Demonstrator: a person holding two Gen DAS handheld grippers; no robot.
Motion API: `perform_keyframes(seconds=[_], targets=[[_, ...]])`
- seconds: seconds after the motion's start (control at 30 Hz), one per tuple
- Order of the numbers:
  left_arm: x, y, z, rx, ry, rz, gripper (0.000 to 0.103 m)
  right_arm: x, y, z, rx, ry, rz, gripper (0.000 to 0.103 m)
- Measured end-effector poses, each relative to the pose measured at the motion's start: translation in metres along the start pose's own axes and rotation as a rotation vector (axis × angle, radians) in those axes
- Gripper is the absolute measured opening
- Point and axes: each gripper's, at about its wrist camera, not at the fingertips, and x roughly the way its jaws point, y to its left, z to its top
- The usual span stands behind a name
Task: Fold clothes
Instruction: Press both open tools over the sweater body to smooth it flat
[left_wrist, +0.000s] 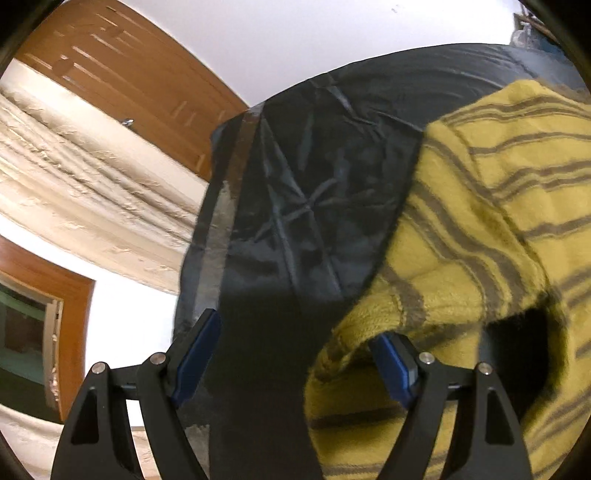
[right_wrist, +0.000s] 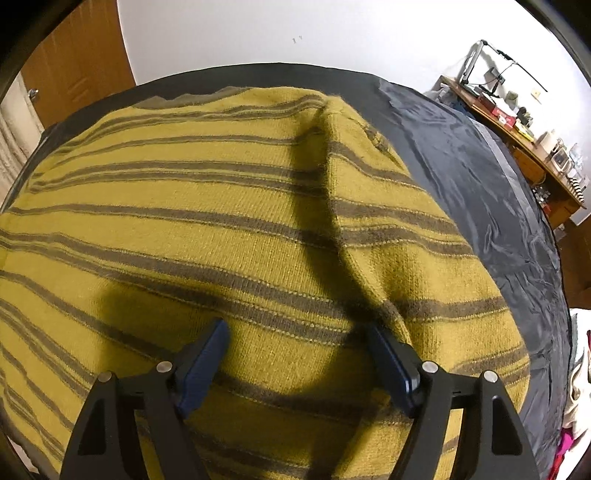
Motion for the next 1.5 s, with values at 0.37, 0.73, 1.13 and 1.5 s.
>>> perform_keyframes(seconds=[0.37, 0.73, 1.13, 1.5], targets=[[-0.088, -0.029, -0.031, -0.023, -0.083, -0.295, 0.083, -0.050, 0.026, -0.032, -0.055, -0.055, 0.158, 0.079], [-0.108, -0.136, -0.077, 0.138, -0.044, -0.502, 0.084, -0.052, 0.065, -0.098, -0.267, 0.045, 0.184, 0.080], [-0.126, -0.128, -0.104, 0.037, -0.037, -0.493, 0.087, -0.084, 0.064, -0.139, -0.173, 0.006, 0.190, 0.093], [-0.149, -0.191, -0.120, 0.107, -0.076, -0.556, 0.093, -0.098, 0.072, -0.212, -0.251, -0.121, 0.182, 0.094]])
